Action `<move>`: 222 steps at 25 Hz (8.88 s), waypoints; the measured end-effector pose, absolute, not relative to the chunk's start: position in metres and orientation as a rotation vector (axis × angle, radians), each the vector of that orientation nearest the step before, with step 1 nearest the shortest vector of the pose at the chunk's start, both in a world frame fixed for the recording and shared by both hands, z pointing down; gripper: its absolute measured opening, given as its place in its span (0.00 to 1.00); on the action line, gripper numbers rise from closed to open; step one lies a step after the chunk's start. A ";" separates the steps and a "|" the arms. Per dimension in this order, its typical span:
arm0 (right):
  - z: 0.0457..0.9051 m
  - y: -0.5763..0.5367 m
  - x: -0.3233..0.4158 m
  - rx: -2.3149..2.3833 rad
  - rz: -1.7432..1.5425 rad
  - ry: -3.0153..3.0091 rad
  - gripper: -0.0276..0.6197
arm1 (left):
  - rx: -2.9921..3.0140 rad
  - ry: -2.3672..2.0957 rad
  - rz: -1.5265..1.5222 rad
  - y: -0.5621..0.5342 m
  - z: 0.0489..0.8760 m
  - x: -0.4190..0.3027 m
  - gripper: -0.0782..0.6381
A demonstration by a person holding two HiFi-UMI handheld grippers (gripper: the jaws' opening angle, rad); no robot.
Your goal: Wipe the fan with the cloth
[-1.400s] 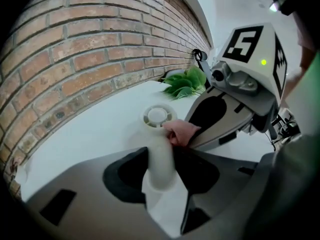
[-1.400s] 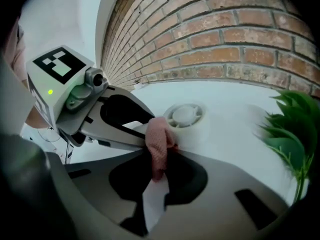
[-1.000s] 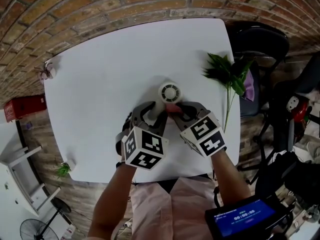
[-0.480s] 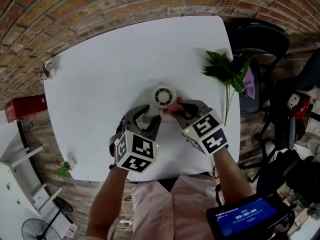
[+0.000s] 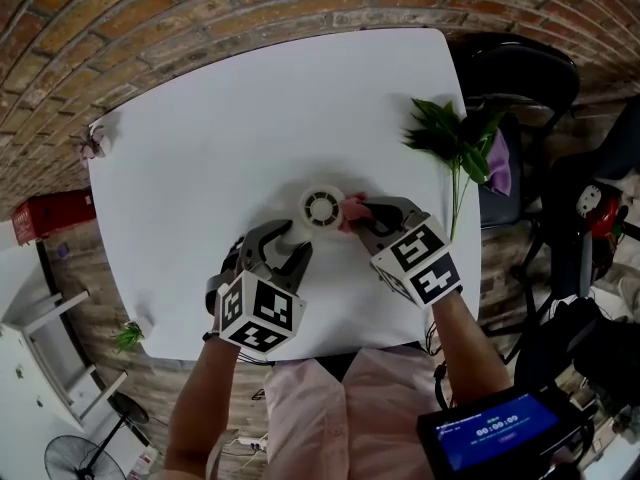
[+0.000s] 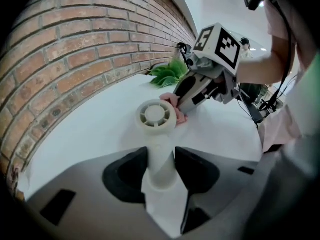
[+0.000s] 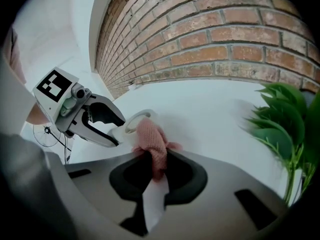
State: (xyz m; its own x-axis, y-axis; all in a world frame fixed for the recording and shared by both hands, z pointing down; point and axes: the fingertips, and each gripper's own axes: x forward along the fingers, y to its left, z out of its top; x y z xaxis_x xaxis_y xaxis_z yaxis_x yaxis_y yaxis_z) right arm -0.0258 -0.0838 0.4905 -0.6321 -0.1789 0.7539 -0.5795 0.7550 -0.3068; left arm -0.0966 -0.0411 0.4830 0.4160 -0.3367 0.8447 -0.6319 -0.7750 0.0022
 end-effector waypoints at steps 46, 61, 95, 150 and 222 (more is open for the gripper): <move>0.489 -0.041 -0.056 -0.547 -0.702 -2.012 0.11 | 2.732 0.615 2.436 -0.023 0.496 -0.078 0.36; 0.492 -0.024 -0.027 -0.560 -0.690 -1.943 0.11 | 2.728 0.485 2.388 -0.023 0.498 -0.080 0.36; 0.447 0.031 0.032 0.207 0.054 -2.218 0.12 | 2.140 -0.285 1.633 0.040 0.495 -0.090 0.50; 0.492 0.010 -0.025 0.694 0.674 -2.103 0.11 | 2.514 0.087 1.938 -0.028 0.500 -0.019 0.63; 0.491 0.029 -0.032 -0.638 -0.170 -2.057 0.11 | 2.461 0.716 2.388 0.004 0.510 -0.085 0.63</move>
State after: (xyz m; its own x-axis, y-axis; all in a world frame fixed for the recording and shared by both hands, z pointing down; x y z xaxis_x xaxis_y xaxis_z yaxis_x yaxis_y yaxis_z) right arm -0.0324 0.0292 0.4913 -0.4201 0.3724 0.8275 0.5029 0.8546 -0.1293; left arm -0.0854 0.0040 0.5099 0.0196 0.0369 0.9991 0.5188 -0.8546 0.0214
